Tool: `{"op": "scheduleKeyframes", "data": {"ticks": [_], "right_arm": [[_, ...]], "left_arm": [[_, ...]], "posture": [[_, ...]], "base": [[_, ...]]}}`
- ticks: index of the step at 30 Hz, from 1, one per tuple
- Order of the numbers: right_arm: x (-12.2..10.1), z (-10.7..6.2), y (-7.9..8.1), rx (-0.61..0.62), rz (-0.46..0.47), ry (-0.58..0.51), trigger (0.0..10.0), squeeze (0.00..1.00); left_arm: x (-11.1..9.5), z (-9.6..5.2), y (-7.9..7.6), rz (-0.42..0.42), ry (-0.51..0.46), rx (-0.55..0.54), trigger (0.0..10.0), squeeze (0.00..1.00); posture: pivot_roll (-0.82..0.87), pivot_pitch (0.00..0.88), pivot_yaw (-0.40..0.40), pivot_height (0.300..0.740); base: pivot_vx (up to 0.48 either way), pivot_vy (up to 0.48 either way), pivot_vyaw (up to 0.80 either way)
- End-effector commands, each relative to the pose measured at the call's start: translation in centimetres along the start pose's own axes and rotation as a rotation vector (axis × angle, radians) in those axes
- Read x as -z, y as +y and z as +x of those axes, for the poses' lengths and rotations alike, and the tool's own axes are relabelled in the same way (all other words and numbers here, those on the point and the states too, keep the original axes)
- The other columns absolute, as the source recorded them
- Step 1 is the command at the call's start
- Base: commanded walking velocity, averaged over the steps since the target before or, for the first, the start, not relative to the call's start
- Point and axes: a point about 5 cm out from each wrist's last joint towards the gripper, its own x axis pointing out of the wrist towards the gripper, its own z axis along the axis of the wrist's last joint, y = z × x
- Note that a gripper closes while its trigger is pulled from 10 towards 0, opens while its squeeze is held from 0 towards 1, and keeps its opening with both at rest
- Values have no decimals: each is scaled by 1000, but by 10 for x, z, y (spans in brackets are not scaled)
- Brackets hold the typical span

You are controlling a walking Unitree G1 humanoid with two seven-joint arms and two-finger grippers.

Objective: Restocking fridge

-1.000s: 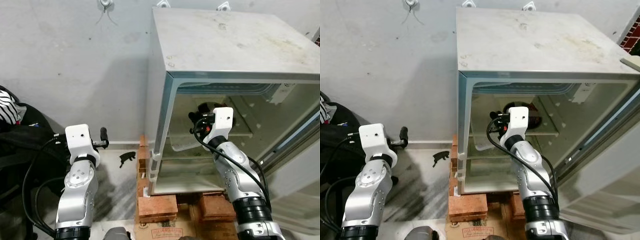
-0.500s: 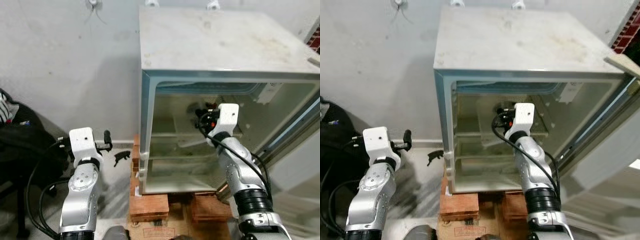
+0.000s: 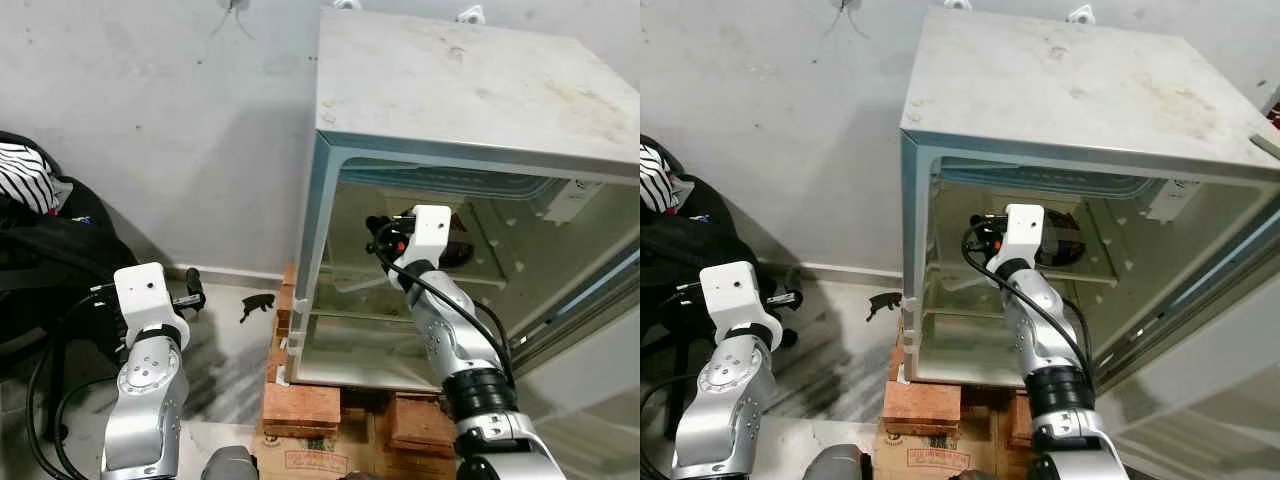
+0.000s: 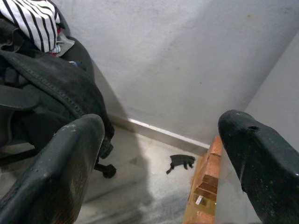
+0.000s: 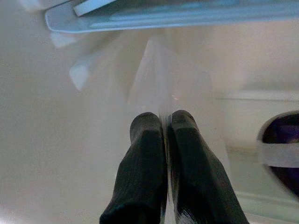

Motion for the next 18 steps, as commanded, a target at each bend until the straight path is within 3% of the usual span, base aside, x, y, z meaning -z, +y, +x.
{"op": "scheduleKeyframes", "data": {"ticks": [1,9,18], "right_arm": [[3,5,4,-2,25,12,10000,0],[13,21,5,101,97,69,10000,0],[6,36,5,193,172,72,10000,0]], "left_arm": [[0,-7,-1,10,18,-3,10000,0],[4,-28,1,-7,72,2,10000,0],[8,-48,-4,-20,114,16,10000,0]], "posture": [[162,3,-104,740],[208,54,-120,740],[245,110,-132,740]], "base": [[0,0,0],[0,0,0],[0,0,0]]}}
